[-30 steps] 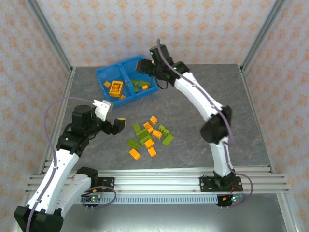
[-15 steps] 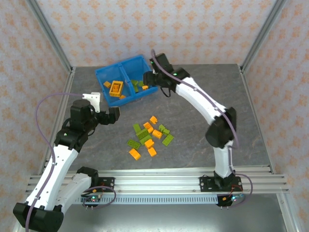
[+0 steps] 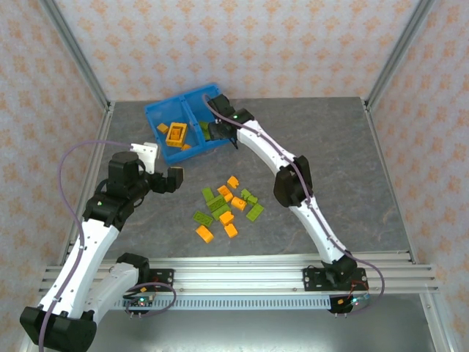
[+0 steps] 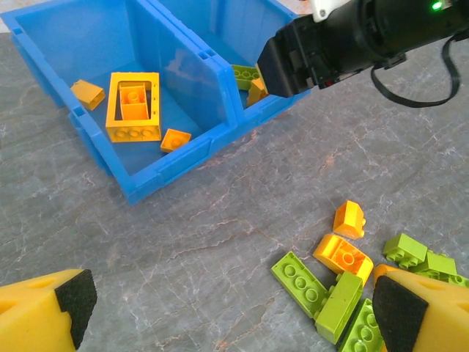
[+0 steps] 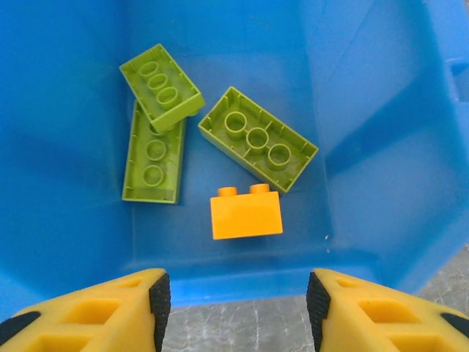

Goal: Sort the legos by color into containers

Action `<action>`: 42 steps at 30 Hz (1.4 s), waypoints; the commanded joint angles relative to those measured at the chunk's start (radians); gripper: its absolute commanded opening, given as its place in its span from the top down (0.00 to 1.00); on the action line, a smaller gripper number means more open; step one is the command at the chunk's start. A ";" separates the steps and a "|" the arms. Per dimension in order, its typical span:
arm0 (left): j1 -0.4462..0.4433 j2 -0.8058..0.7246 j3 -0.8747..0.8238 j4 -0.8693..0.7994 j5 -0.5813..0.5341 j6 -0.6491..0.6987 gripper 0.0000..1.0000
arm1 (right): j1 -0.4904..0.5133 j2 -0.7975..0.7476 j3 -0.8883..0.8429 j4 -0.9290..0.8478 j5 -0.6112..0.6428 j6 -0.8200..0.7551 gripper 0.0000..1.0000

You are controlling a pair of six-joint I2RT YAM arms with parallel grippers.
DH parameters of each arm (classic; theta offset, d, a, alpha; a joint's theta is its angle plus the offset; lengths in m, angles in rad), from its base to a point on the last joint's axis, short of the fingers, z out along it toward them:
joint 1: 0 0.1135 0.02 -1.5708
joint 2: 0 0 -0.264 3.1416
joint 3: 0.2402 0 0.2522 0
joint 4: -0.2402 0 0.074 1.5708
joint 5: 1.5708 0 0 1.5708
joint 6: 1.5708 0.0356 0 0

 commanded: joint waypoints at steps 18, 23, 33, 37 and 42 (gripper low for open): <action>-0.008 -0.011 -0.018 0.010 0.041 0.013 0.00 | -0.038 0.172 0.146 0.052 -0.044 -0.068 0.52; -0.006 -0.014 -0.016 0.008 0.037 0.013 0.00 | -0.038 0.192 0.143 0.000 -0.070 -0.064 0.51; -0.006 -0.016 -0.016 0.008 0.037 0.010 0.00 | -0.038 0.187 0.158 -0.037 -0.038 -0.062 0.65; -0.007 -0.017 -0.017 0.009 0.035 0.010 0.00 | -0.038 0.145 0.159 -0.040 -0.040 -0.057 0.67; -0.007 -0.017 -0.014 0.010 0.034 0.012 0.00 | -0.037 0.005 0.137 0.013 -0.056 -0.013 0.75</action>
